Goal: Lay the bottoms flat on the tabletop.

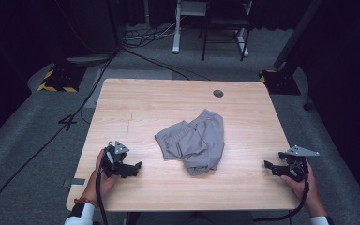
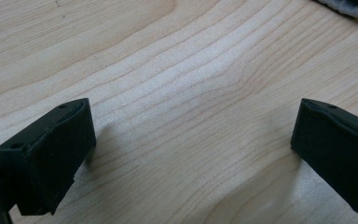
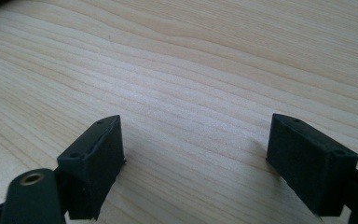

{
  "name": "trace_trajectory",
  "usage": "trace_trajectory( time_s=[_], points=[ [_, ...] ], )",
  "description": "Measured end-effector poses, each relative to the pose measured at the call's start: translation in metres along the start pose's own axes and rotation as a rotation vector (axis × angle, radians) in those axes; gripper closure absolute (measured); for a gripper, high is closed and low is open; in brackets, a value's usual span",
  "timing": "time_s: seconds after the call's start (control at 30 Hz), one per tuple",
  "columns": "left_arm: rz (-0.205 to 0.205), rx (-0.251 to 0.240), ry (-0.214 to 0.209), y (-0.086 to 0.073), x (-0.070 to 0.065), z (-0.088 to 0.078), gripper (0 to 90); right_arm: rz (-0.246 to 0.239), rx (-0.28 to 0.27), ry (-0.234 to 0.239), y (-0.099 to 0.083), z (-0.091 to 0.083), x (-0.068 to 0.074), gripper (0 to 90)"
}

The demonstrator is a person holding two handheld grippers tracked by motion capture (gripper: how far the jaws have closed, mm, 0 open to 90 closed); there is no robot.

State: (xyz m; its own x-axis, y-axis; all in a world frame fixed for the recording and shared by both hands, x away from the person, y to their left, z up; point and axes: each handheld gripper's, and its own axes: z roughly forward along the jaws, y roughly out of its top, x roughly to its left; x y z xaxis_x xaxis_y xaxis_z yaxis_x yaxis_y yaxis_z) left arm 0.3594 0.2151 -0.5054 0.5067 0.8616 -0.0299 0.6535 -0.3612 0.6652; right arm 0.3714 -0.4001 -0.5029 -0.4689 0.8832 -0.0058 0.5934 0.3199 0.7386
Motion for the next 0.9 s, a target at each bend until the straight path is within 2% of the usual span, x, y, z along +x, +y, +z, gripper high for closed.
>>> trace_trajectory(
  time_s=[0.13, 0.23, 0.37, 0.5, 0.53, 0.57, 0.6, 0.63, 0.67, 0.7, 0.73, 0.77, 0.8, 0.83, 0.87, 0.9],
  points=[
    [0.017, 0.002, 0.0, -0.001, 0.0, -0.002, 0.0, 0.002, 0.001, 0.0, 0.0, 0.0, 0.0, 18.1],
    [0.05, 0.005, -0.032, -0.003, 0.001, -0.003, 0.1, 0.005, 0.001, -0.003, 0.0, 0.0, 0.0, 18.0],
    [0.066, 0.005, -0.035, -0.003, 0.001, -0.004, 0.2, 0.005, 0.003, -0.004, 0.001, 0.0, 0.001, 18.0],
    [0.058, 0.001, -0.037, -0.003, -0.001, -0.004, 1.1, 0.002, 0.015, 0.001, 0.003, 0.001, 0.0, 19.1],
    [0.061, -0.012, -0.038, -0.002, -0.002, -0.004, 5.3, -0.038, 0.012, 0.007, 0.006, 0.001, 0.002, 23.1],
    [0.061, -0.012, -0.038, -0.002, -0.002, -0.004, 9.2, -0.038, 0.012, 0.007, 0.006, 0.001, 0.002, 23.1],
    [0.062, -0.023, -0.048, 0.0, -0.002, -0.004, 9.2, -0.042, -0.004, 0.012, 0.008, 0.0, 0.003, 24.3],
    [0.068, -0.024, -0.049, 0.004, -0.004, -0.001, 17.8, -0.062, -0.044, 0.064, 0.018, -0.002, 0.007, 26.8],
    [0.068, -0.024, -0.049, 0.004, -0.004, -0.001, 16.6, -0.062, -0.044, 0.064, 0.018, -0.002, 0.007, 26.8],
    [0.073, -0.016, -0.06, 0.008, -0.006, 0.001, 16.6, -0.092, -0.056, 0.064, 0.026, -0.003, 0.012, 28.8],
    [0.084, -0.022, -0.063, 0.011, -0.009, 0.003, 16.5, -0.165, -0.075, 0.073, 0.049, -0.001, 0.024, 32.4],
    [0.095, -0.026, -0.062, 0.015, -0.011, 0.005, 16.5, -0.165, -0.075, 0.073, 0.049, -0.001, 0.024, 32.4],
    [0.113, -0.04, -0.058, 0.022, -0.016, 0.008, 16.7, -0.199, -0.095, 0.094, 0.076, 0.004, 0.035, 35.3],
    [0.131, -0.061, -0.061, 0.033, -0.023, 0.011, 17.6, -0.215, -0.104, 0.108, 0.086, 0.007, 0.04, 36.9],
    [0.131, -0.061, -0.061, 0.033, -0.023, 0.011, 19.7, -0.233, -0.117, 0.122, 0.099, 0.013, 0.048, 37.5],
    [0.126, -0.076, -0.074, 0.04, -0.026, 0.014, 21.1, -0.243, -0.125, 0.135, 0.112, 0.02, 0.055, 37.5]
  ],
)
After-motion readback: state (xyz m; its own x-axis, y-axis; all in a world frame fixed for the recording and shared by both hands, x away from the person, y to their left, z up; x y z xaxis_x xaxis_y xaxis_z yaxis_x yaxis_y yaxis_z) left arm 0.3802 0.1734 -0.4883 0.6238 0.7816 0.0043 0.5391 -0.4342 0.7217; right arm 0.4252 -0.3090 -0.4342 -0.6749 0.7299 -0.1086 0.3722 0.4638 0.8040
